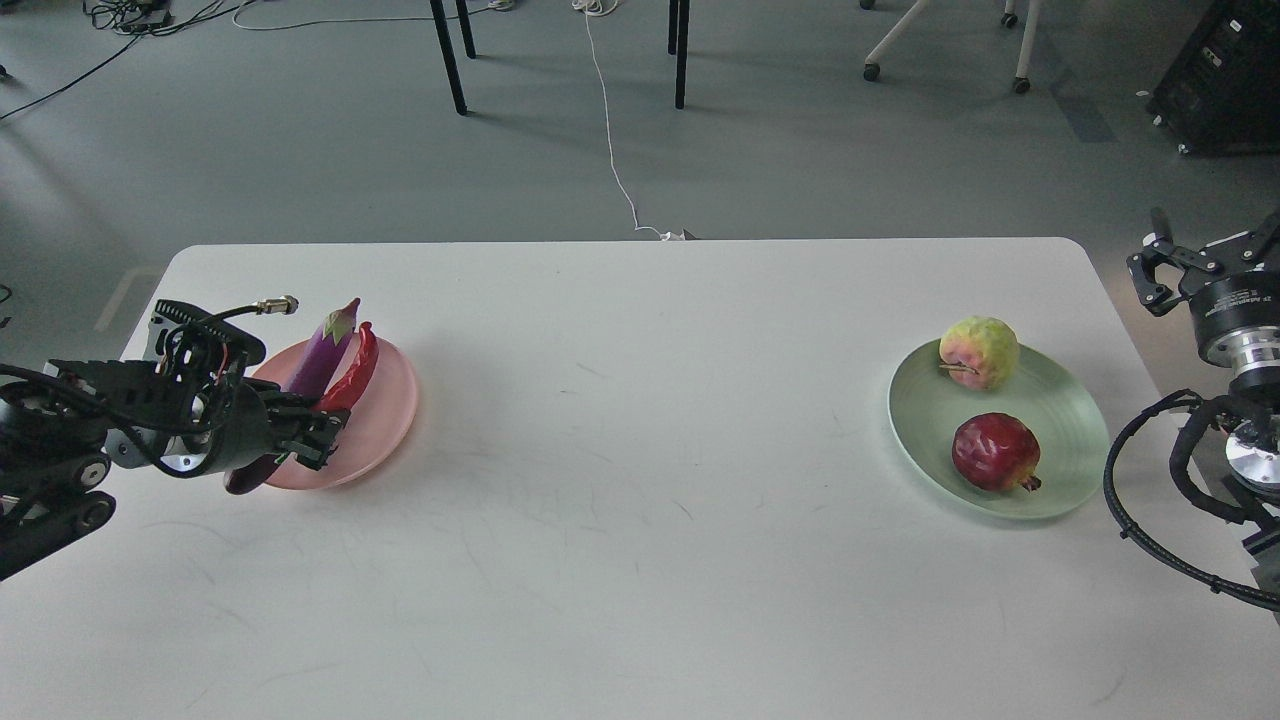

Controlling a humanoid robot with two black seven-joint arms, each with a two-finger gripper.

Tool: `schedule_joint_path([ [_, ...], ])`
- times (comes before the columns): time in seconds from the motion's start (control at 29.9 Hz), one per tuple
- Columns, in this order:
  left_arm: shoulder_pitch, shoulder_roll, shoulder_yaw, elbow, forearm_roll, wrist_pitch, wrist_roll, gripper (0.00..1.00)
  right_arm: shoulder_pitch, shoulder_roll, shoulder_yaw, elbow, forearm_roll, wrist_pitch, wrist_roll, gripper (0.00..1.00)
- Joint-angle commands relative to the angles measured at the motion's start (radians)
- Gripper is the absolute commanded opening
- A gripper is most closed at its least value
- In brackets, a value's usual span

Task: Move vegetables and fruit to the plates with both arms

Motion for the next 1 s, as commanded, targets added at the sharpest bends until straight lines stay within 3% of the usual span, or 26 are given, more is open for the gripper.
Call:
schedule_joint_path([
  [0.0,-0.001,-0.017,-0.002,0.003,-0.006,0.032,-0.004,0.92,-0.004,-0.001,-0.003,-0.003,-0.006,0.0,0.0,0.99],
  [0.23,-0.004,-0.011,-0.011,0.009,-0.098,0.06,-0.056,0.96,0.005,0.001,0.003,-0.001,-0.006,0.0,0.0,0.99],
  [0.4,-0.007,-0.058,-0.222,0.104,-0.447,0.159,-0.056,0.97,0.029,-0.002,0.001,-0.032,-0.006,0.0,0.0,0.99],
  [0.47,-0.014,-0.103,-0.302,0.141,-0.643,0.163,-0.055,0.98,0.049,0.007,-0.003,-0.059,-0.006,0.0,0.0,0.99],
  [0.73,-0.168,-0.37,-0.448,0.441,-1.378,0.172,-0.056,0.98,0.128,0.061,-0.002,-0.086,-0.006,0.0,0.0,0.99],
  [0.87,-0.191,-0.47,-0.471,0.637,-1.618,0.166,-0.061,0.98,0.149,0.07,0.004,-0.084,-0.004,0.0,0.0,0.99],
  [0.97,-0.202,-0.522,-0.483,0.693,-1.722,0.161,-0.085,0.98,0.154,0.078,0.007,-0.081,-0.003,0.0,0.0,0.99],
])
